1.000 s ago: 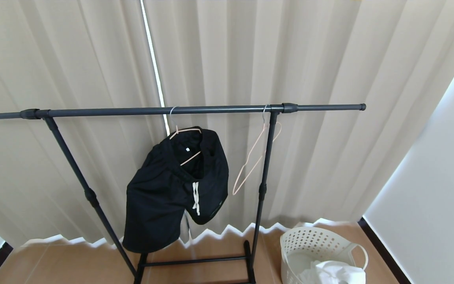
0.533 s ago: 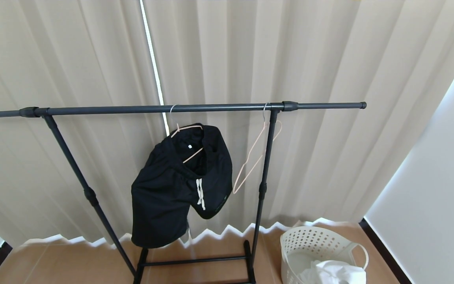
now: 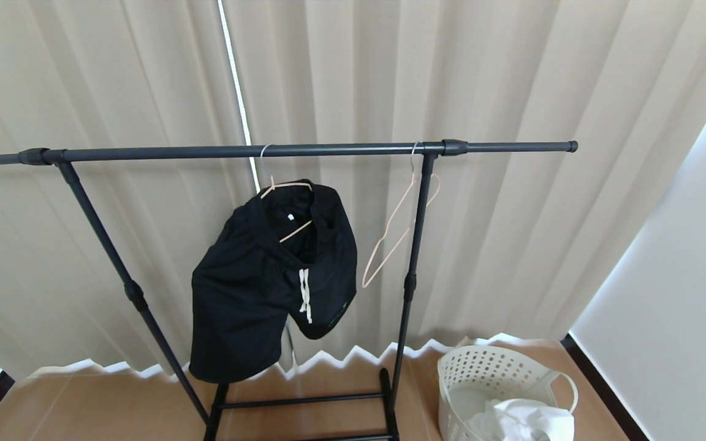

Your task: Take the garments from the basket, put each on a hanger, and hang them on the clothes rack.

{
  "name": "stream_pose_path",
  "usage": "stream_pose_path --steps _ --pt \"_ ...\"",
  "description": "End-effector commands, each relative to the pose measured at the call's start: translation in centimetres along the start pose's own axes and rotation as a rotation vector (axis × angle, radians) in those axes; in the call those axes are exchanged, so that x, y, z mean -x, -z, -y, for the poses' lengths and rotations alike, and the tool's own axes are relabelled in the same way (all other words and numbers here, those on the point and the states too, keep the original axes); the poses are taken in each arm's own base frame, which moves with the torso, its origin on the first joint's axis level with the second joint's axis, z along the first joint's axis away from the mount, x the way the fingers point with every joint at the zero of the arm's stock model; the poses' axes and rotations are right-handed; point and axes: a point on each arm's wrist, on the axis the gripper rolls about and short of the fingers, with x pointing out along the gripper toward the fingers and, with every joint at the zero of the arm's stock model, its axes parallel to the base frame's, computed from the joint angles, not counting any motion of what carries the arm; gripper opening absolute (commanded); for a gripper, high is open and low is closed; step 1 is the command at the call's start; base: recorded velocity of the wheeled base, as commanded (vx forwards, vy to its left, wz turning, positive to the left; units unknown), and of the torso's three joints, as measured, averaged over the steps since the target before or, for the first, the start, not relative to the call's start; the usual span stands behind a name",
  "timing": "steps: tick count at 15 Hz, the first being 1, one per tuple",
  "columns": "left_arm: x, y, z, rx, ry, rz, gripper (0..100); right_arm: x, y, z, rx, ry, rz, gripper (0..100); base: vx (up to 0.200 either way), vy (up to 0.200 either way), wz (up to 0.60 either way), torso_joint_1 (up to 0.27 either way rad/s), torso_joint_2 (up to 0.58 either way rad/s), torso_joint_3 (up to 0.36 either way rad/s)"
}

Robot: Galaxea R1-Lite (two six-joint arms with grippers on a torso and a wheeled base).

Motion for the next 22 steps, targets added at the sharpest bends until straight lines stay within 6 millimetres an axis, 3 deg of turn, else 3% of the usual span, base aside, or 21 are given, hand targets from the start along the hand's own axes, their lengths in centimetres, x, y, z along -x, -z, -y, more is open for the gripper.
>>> stream_pose_path --steps 1,13,22 --pt "-0.01 0.00 0.00 0.000 0.000 -0.002 100 -0.02 0.04 0.00 0.000 0.000 -0.003 100 0.000 0.000 0.00 -0.139 0.35 0.198" --pt "-0.01 0.00 0.00 0.000 -0.001 -0.002 100 -0.01 -0.01 0.00 0.004 0.000 -0.001 100 0.000 0.000 0.00 -0.149 0.37 0.220" --pt "-0.01 0.00 0.00 0.000 -0.001 -0.002 100 -0.01 -0.01 0.00 0.004 0.000 -0.001 100 0.000 0.000 0.00 -0.187 0.53 0.344"
